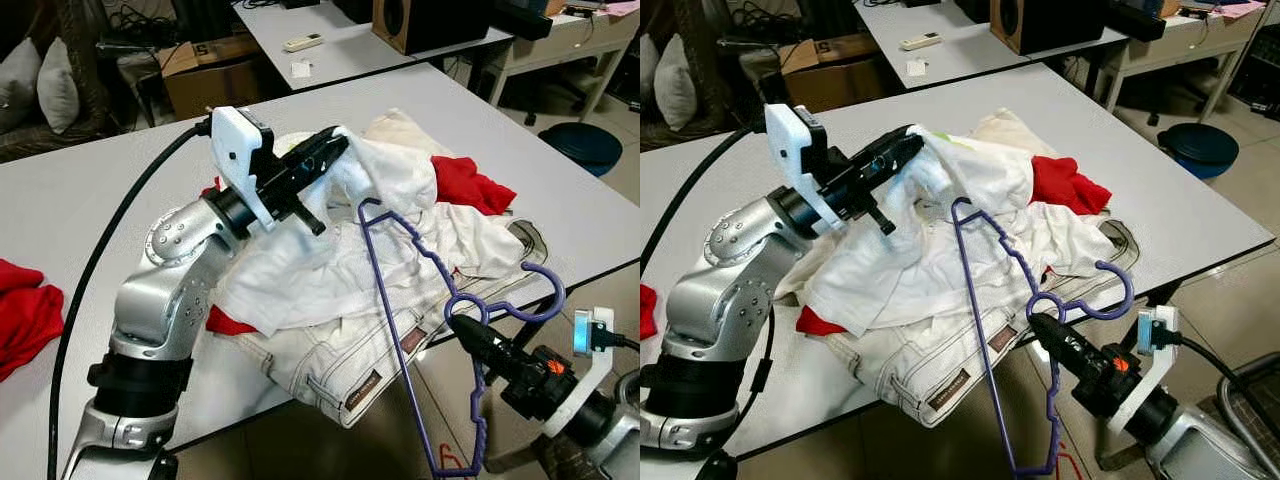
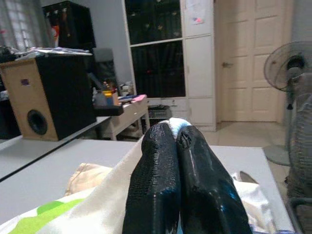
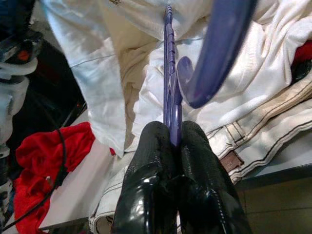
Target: Hang hanger
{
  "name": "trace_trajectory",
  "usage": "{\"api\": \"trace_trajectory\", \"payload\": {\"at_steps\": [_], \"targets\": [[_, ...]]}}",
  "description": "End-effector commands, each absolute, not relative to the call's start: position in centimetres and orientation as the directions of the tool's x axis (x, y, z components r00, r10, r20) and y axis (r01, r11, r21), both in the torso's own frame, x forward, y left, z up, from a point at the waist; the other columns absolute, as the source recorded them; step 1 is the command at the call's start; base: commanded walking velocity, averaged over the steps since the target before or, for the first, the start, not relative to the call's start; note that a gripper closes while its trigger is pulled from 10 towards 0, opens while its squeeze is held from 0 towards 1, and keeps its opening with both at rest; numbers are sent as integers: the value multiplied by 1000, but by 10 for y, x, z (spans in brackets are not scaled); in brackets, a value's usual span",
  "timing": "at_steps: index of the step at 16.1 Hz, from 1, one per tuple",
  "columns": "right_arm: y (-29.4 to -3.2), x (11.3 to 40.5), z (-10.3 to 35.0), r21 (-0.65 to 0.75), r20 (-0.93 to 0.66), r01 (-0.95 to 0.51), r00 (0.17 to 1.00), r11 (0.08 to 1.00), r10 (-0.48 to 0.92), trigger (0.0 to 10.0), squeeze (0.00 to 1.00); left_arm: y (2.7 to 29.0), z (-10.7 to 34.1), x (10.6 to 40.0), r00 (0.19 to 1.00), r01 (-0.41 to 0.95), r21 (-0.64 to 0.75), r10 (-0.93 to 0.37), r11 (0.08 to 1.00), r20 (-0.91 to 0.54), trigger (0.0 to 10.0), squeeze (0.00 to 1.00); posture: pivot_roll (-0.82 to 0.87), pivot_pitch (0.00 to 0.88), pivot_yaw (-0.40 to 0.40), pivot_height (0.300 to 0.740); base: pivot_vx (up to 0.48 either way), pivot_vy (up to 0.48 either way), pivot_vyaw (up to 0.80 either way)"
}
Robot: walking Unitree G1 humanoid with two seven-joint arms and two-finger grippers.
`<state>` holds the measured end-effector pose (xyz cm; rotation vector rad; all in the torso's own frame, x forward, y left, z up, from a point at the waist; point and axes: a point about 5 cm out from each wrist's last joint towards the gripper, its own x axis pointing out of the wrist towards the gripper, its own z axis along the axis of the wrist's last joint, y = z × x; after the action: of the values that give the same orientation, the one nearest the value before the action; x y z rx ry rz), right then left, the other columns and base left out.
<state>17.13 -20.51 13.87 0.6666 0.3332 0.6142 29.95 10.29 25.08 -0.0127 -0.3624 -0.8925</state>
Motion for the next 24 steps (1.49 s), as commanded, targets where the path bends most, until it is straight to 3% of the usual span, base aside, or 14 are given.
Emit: {"api": "trace_trajectory", "payload": {"at_steps": [1,4,9,12,17,21,24], "targets": [[-204,171,138,659,-97,-426,770,620,631,10000,0,107,255,297,567,760,147,-756,634,327,0,0,-51,48,97,740,0,0,0],[-197,167,131,600,-173,-457,727,657,664,10000,0,106,257,298,563,763,147,-758,630,329,0,0,-51,43,103,740,0,0,0],[-199,171,139,600,-94,-458,774,656,626,10000,0,105,258,296,543,777,155,-774,611,326,0,0,-53,41,107,740,0,0,0],[-199,164,130,610,-137,-421,779,671,613,10000,0,108,267,300,557,759,136,-743,637,370,0,0,-52,40,111,740,0,0,0],[-194,172,145,609,-28,-482,781,630,624,10000,0,99,253,300,546,778,168,-785,605,294,0,0,-56,54,123,740,0,0,0],[-182,169,144,576,-69,-547,709,608,702,10000,0,94,246,307,602,739,178,-755,650,260,0,0,-50,56,112,740,0,0,0],[-184,169,139,559,-115,-532,710,636,695,10000,0,95,249,312,636,706,173,-723,686,272,0,0,-46,58,108,740,0,0,0]]}}
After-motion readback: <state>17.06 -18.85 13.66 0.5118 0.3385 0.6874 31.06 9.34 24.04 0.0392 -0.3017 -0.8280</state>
